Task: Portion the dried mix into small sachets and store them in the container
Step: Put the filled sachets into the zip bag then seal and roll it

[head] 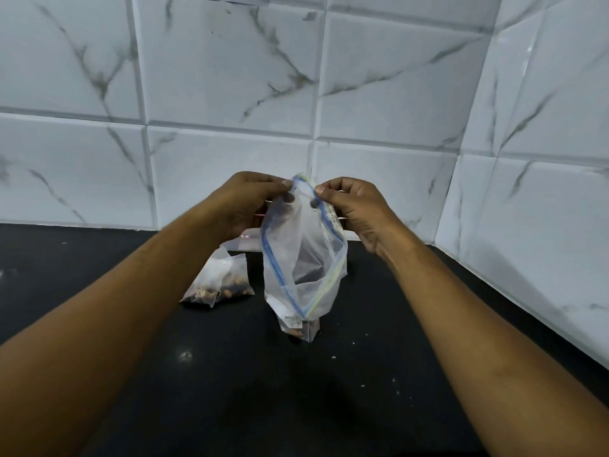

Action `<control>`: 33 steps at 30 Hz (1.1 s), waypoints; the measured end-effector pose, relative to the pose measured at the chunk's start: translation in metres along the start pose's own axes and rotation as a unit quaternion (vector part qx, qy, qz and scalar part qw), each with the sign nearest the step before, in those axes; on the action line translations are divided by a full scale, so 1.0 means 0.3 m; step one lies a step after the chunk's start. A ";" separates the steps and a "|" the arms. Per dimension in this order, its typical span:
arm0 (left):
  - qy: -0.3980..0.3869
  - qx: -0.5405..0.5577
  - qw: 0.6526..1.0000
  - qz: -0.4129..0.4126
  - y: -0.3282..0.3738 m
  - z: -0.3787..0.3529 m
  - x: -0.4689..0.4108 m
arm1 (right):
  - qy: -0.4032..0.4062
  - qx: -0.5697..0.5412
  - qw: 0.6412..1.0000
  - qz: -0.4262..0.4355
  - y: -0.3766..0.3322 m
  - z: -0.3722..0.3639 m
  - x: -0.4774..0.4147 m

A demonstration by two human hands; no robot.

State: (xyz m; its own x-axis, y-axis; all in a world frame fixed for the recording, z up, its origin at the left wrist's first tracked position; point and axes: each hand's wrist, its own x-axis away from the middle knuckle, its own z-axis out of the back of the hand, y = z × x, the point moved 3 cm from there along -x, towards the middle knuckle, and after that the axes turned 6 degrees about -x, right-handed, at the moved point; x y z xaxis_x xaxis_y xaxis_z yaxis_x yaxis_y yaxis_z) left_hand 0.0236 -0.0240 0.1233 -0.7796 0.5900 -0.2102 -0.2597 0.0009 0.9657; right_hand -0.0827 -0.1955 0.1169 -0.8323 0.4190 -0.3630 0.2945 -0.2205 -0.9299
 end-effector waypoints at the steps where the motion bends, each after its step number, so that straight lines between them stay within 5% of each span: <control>1: -0.009 0.023 1.000 0.014 0.000 0.002 -0.005 | -0.009 -0.033 0.999 -0.014 -0.003 -0.001 0.002; 6: 0.064 -0.093 0.990 -0.083 0.020 0.031 0.000 | 0.017 0.001 0.999 0.027 -0.036 0.004 -0.004; 10: 0.165 -0.274 0.929 -0.185 0.038 0.018 0.005 | 0.050 0.125 0.987 0.087 -0.047 -0.016 -0.009; 13: 0.229 -0.351 0.884 -0.210 0.041 0.004 0.010 | 0.085 0.195 0.972 0.102 -0.044 -0.025 -0.022; 16: 0.252 -0.357 0.879 -0.189 0.041 0.008 0.012 | 0.108 0.205 0.966 0.114 -0.048 -0.015 -0.024; 19: 0.198 -0.374 0.899 -0.119 0.034 0.014 -0.008 | 0.130 0.235 0.954 0.131 -0.049 -0.007 -0.015; 22: 0.026 -0.137 0.990 0.004 0.026 0.009 -0.005 | 0.154 0.295 0.938 0.101 -0.045 0.007 -0.010; 24: -0.072 0.006 0.996 0.046 0.031 0.003 0.011 | 0.146 0.281 0.947 0.057 -0.033 0.018 -0.011; 28: -0.162 0.081 0.982 0.044 0.033 0.025 0.017 | 0.076 0.061 0.994 -0.045 -0.024 0.023 0.009; 30: -0.169 0.087 0.981 0.036 0.028 0.036 0.012 | 0.016 -0.055 0.994 -0.093 -0.025 0.027 0.014; 33: -0.064 0.010 0.998 0.000 0.021 0.061 -0.010 | -0.052 -0.130 0.983 -0.118 -0.021 0.049 0.010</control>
State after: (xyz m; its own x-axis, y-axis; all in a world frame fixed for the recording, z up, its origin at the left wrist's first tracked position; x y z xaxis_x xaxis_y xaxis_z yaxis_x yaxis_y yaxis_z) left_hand 0.0348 -0.0111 0.1326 -0.6996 0.6886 -0.1909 -0.2477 0.0169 0.9687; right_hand -0.0940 -0.2060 0.1225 -0.9313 0.3365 -0.1395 0.1860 0.1100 -0.9764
